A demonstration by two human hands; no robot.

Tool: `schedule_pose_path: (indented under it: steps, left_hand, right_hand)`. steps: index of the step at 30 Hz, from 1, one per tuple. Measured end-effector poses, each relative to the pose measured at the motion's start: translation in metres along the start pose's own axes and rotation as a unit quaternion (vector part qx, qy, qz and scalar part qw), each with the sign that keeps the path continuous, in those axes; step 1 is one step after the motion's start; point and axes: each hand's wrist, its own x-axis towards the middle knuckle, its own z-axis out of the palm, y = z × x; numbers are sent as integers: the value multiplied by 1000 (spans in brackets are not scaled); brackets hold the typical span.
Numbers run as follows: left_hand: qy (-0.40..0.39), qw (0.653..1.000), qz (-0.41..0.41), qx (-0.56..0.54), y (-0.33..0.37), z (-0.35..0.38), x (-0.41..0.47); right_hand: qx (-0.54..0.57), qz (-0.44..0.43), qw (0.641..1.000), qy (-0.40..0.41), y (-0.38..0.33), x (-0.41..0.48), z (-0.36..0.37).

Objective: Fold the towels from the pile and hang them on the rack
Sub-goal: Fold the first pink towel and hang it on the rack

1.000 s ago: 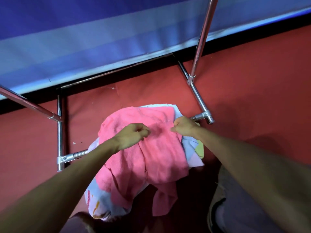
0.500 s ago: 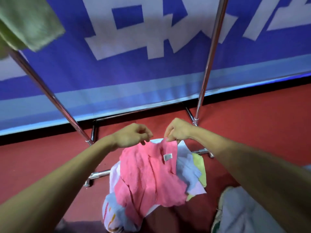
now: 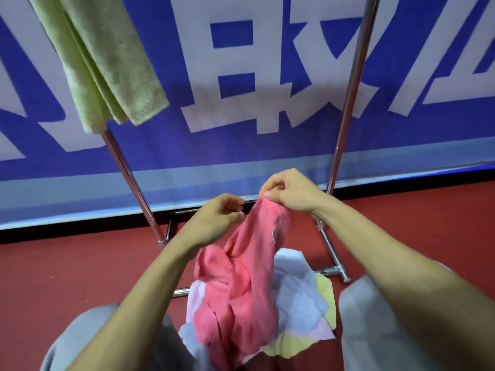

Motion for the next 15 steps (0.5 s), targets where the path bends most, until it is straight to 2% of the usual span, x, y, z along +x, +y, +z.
schedule_pose_path:
  steps: [2, 8, 11, 15]
  left_hand:
    - [-5, 1000, -5, 5, -3, -4, 3]
    - [-74, 995, 48, 47, 4, 0, 7]
    - [-40, 997, 48, 46, 6, 4, 6]
    - [-21, 998, 52, -22, 15, 7, 0]
  right_hand:
    - [-5, -33, 999, 5, -11, 3, 0]
    - [33, -95, 992, -73, -33, -8, -4]
    - [49, -78, 995, -33, -30, -10, -5]
    - [86, -45, 995, 6, -25, -13, -11]
